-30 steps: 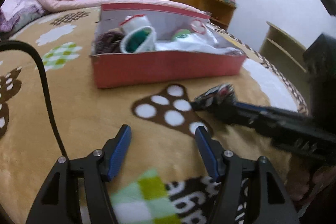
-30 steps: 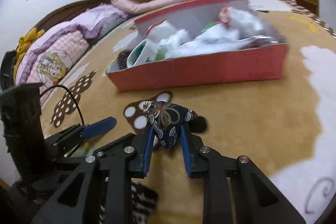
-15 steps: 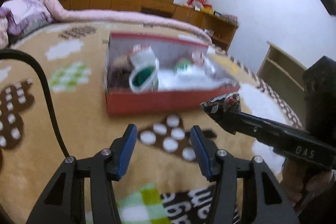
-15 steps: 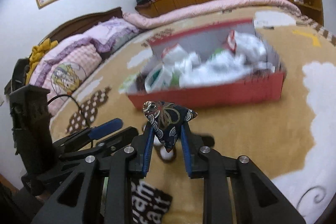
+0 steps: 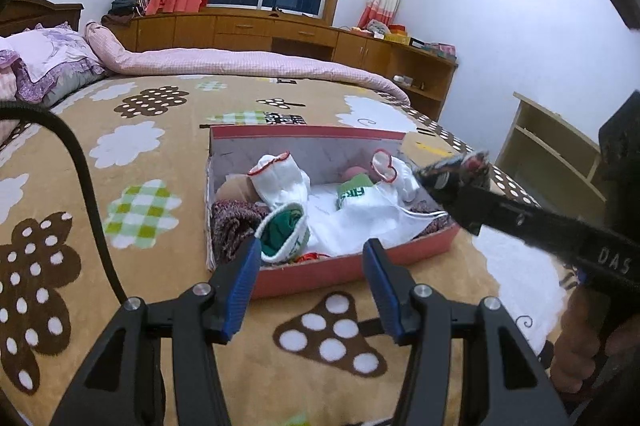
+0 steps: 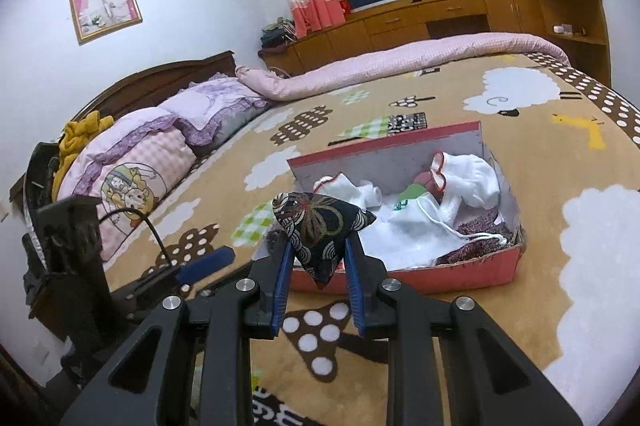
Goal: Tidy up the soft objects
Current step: 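Carry the pouch with the right tool over the red box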
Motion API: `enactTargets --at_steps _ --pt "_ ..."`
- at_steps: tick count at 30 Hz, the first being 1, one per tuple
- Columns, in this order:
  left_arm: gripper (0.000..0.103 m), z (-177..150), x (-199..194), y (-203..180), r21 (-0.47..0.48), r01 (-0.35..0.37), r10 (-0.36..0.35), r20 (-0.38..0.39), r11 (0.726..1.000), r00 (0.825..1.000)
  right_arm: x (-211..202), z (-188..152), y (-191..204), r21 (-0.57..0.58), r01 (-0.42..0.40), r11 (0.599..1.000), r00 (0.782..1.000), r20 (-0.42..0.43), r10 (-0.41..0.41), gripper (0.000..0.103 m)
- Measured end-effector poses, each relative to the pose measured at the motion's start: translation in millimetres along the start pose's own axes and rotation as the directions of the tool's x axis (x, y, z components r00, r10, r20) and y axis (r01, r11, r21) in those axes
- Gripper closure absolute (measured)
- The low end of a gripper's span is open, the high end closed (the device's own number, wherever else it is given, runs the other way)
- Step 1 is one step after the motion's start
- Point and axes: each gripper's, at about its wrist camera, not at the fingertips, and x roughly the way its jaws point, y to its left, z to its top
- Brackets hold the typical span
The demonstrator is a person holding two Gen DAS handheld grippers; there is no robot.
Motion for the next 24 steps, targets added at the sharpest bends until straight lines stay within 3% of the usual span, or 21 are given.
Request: enactTargets --at_steps 12,17,24 --pt "0.047 11 30 8 0.011 0.012 -0.012 -0.021 1.0 1.0 33 0 -24 0.016 0.04 0.999 0.997 -0.068 -0.039 0.077" --pt "0.046 8 38 13 -0.009 0.056 -0.056 -0.034 0.998 0.998 61 6 -31 0.038 0.049 0.998 0.992 -0.12 -0.044 0.077" --pt "0.046 10 47 14 0.011 0.035 -0.034 -0.034 0.999 0.999 102 22 -20 0.014 0.059 0.998 0.985 -0.163 -0.056 0.077"
